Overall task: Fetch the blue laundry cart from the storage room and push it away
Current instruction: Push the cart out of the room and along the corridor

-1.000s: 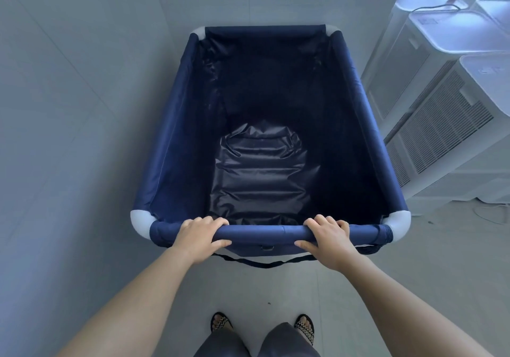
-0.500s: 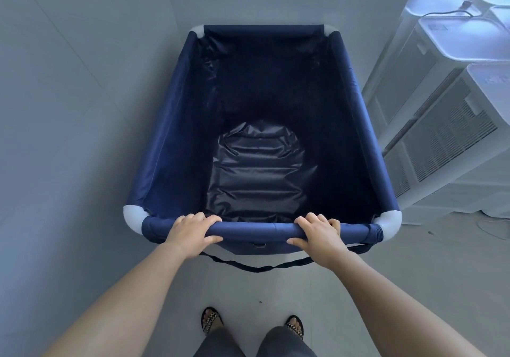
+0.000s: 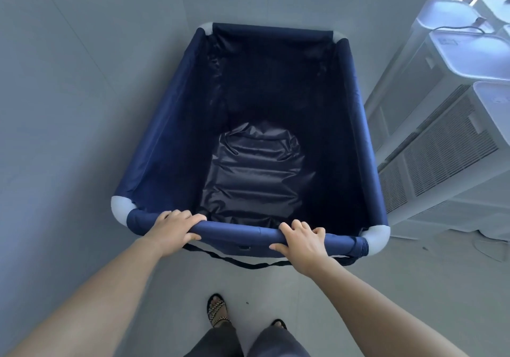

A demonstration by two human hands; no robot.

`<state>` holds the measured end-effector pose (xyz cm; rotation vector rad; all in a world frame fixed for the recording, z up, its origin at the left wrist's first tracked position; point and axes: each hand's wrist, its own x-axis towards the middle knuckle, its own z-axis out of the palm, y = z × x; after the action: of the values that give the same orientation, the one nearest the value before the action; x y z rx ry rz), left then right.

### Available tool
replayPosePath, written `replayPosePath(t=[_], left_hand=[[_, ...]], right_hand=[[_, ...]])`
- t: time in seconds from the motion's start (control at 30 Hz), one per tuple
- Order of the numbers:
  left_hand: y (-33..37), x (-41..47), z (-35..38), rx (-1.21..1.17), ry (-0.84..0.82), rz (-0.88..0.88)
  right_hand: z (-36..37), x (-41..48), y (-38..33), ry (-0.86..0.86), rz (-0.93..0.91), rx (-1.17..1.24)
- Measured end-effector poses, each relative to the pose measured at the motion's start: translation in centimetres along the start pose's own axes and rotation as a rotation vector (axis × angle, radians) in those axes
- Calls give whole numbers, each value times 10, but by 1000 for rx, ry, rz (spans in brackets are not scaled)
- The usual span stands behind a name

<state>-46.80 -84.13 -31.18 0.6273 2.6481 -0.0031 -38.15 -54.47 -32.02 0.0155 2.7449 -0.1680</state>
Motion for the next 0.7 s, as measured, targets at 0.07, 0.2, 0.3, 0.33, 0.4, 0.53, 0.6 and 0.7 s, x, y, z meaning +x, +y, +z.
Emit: replayPosePath(t=[0.07, 0.2, 0.3, 0.33, 0.4, 0.53, 0.6, 0.7], left_hand=[[-1, 3, -2, 19, 5, 30], [-6, 6, -6, 40, 36, 57], [-7, 7, -11, 19, 52, 85], [-8, 6, -12, -9, 59, 97], [-13, 3, -14, -108, 55, 121], [-31, -2, -15, -269, 111, 136], [-39, -2, -13, -234, 124, 137], [-45, 2, -7, -101, 93, 138]], right_hand=[[-2, 0, -1, -5, 12, 16], [-7, 2, -5, -28, 42, 51], [-12, 3, -2, -29, 43, 126], [-12, 3, -1, -24, 40, 141], [-11, 2, 1, -9, 58, 163], [1, -4, 5, 54, 141, 122], [5, -6, 5, 93, 160, 87], [6, -6, 0, 106, 193, 55]])
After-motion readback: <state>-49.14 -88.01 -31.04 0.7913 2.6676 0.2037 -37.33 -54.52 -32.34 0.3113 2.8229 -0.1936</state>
